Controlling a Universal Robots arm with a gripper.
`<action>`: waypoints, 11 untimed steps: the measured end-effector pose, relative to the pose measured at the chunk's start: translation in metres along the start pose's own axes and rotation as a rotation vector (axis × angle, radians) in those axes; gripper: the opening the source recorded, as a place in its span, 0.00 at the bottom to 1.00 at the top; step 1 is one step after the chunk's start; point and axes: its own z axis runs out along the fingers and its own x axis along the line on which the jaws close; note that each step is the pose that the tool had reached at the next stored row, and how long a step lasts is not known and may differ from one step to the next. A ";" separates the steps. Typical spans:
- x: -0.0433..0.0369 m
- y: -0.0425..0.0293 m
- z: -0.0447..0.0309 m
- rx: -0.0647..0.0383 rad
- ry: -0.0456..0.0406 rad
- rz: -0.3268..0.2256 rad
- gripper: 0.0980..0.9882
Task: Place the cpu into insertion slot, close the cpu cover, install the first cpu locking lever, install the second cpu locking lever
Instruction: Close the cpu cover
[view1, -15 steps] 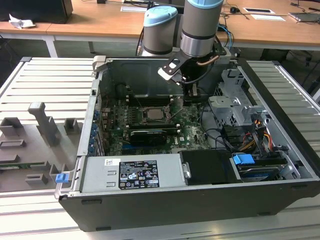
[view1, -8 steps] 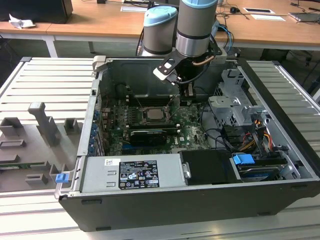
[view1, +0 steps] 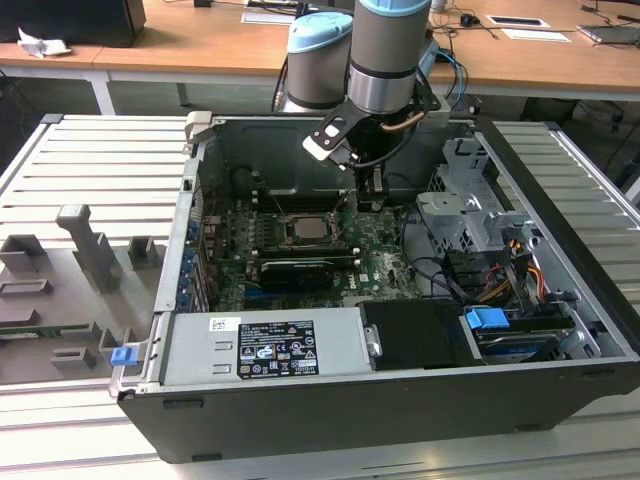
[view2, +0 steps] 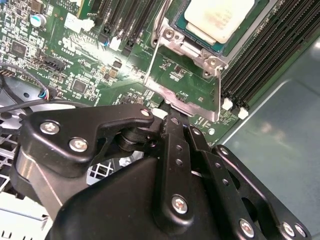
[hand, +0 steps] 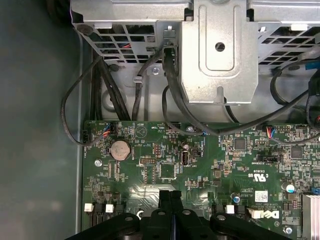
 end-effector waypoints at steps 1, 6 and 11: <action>0.0000 -0.0004 0.0000 0.000 0.0000 0.000 0.01; 0.0000 -0.0021 -0.0001 0.000 0.0000 0.000 0.01; 0.0000 -0.0032 -0.0001 0.000 0.0000 0.000 0.01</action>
